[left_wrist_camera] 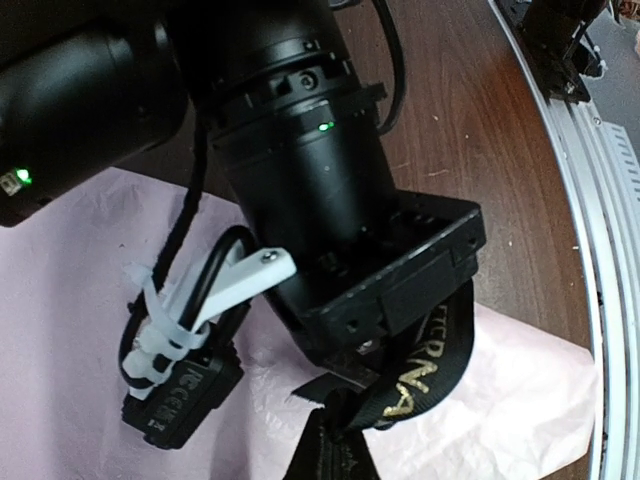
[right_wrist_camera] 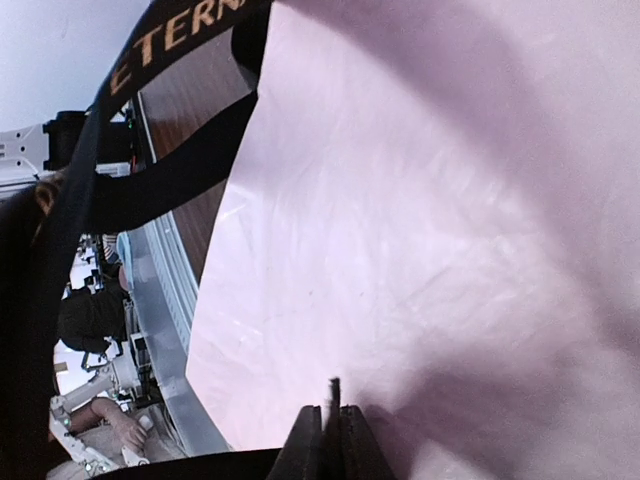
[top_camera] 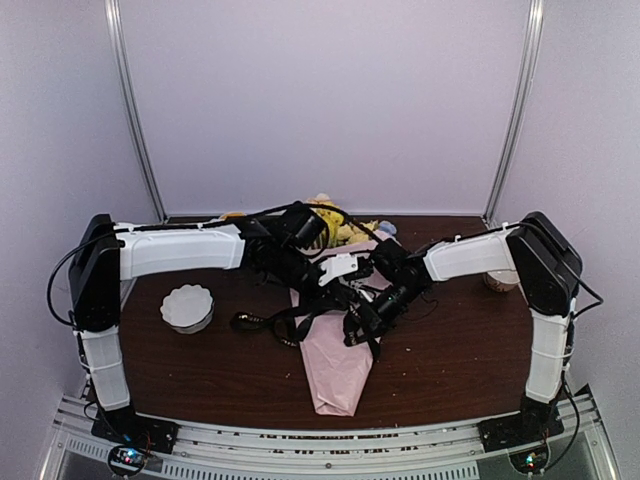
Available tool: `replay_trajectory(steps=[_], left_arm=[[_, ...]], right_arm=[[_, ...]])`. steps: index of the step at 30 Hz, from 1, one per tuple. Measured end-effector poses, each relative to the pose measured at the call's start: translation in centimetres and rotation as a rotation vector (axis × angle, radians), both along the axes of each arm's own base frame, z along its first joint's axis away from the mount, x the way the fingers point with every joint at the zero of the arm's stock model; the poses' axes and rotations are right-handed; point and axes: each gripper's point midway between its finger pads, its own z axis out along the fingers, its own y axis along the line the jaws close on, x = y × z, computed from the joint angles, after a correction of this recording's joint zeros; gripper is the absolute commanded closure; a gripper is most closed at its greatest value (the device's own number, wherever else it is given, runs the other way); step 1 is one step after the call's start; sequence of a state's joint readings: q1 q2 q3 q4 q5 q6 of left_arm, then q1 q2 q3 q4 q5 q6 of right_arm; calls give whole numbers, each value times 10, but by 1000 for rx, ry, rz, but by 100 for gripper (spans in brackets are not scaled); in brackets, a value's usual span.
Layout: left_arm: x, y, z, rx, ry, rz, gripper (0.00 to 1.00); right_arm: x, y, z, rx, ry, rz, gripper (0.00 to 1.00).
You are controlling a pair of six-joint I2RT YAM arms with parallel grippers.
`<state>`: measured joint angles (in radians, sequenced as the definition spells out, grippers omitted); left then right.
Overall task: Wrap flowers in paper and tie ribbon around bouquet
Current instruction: Cross the ribbon over the folded bouquet.
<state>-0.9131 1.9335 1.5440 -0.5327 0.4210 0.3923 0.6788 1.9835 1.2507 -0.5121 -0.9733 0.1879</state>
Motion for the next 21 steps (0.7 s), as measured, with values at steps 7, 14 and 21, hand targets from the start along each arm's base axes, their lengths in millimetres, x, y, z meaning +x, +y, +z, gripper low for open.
replay_trajectory(steps=[7,14,21], left_arm=[[3,8,-3,-35,47,38,100],[26,14,1,-74,68,125,100],[30,16,-1,-79,81,151,100]], right_arm=[[-20,-11,-1,-8,36,80,85],[-30,-18,2,-8,51,130,81],[-18,-24,3,-36,29,109,71]])
